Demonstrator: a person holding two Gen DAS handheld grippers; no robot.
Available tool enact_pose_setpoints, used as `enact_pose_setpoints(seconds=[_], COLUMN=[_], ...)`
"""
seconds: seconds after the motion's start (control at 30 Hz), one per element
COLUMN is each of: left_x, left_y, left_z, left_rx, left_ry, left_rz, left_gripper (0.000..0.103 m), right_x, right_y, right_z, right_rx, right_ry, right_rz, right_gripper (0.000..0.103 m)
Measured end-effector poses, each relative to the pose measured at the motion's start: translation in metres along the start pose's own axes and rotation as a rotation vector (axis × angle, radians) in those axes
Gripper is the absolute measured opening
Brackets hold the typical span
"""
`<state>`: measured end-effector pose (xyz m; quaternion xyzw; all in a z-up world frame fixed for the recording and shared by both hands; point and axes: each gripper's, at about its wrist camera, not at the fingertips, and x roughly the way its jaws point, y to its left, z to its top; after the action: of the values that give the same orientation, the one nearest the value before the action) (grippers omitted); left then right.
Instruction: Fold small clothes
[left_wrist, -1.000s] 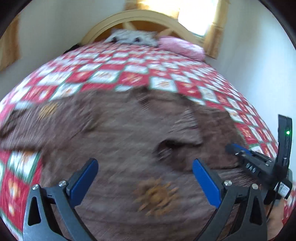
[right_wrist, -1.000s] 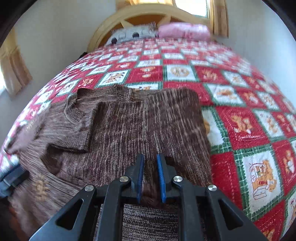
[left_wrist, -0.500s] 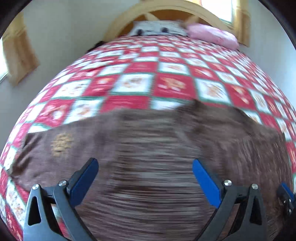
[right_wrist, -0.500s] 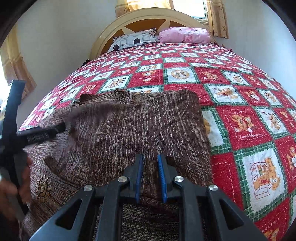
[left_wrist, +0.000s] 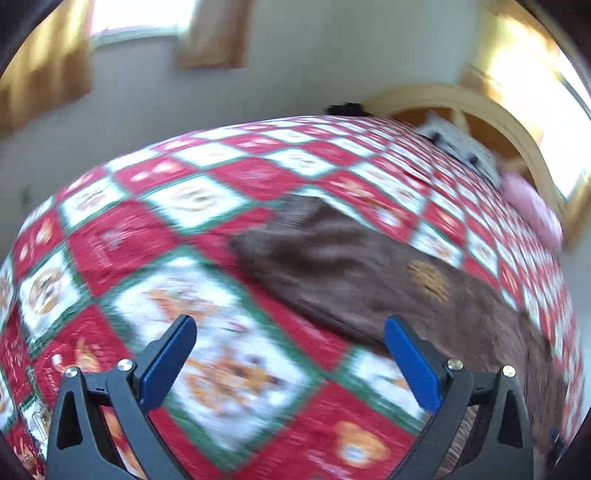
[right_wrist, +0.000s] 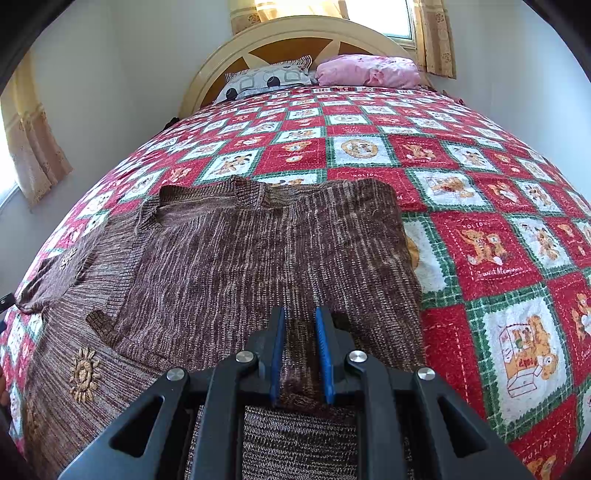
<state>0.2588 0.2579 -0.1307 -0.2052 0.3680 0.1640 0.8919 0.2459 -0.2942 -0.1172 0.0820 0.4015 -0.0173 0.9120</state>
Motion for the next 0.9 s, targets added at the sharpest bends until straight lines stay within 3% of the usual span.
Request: enact_pose_setpoints(seconds=[0.1,0.23,0.43,0.47,0.53,0.57,0.6,0.73,0.9], left_x=[0.014,0.037,0.050,0.050,0.055,0.059,0.064,0.068,0.047], left_y=[0.016,0.017,0.010,0.011,0.012,0.012,0.012,0.001,-0.040], left_z=[0.013,0.016,0.031,0.033,0.037,0.038,0.038,0.040,0.049], left_rx=[-0.087,-0.151,-0.215,-0.229,-0.255,-0.260,-0.268,-0.215,-0.100], left_ry=[0.015,0.108,0.050,0.040,0.038,0.052,0.073,0.070,0.019], left_rz=[-0.017,-0.067,-0.059,-0.070,-0.141,-0.179,-0.211,-0.177,-0.205], left_gripper=[0.103,0.101,0.101,0.095,0.072,0.049,0.033,0.013,0.011], right_x=[0.000,0.001,0.001,0.001,0.001,0.001,0.001,0.001,0.001], right_y=[0.001,0.007,0.012,0.012,0.012,0.012,0.012,0.012,0.012], right_z=[0.000,0.000,-0.001,-0.001,-0.001,-0.001,-0.001,-0.001,-0.001], right_rx=[-0.002,-0.025,-0.055,-0.054,-0.051,-0.051,-0.052,-0.050,-0.049], right_ry=[0.000,0.002,0.004,0.004,0.004,0.004,0.004,0.004,0.004], right_rz=[0.007,0.018,0.006,0.007,0.010,0.010,0.009,0.010,0.012], right_gripper=[0.022,0.034,0.041,0.041,0.041,0.041,0.041,0.041,0.041])
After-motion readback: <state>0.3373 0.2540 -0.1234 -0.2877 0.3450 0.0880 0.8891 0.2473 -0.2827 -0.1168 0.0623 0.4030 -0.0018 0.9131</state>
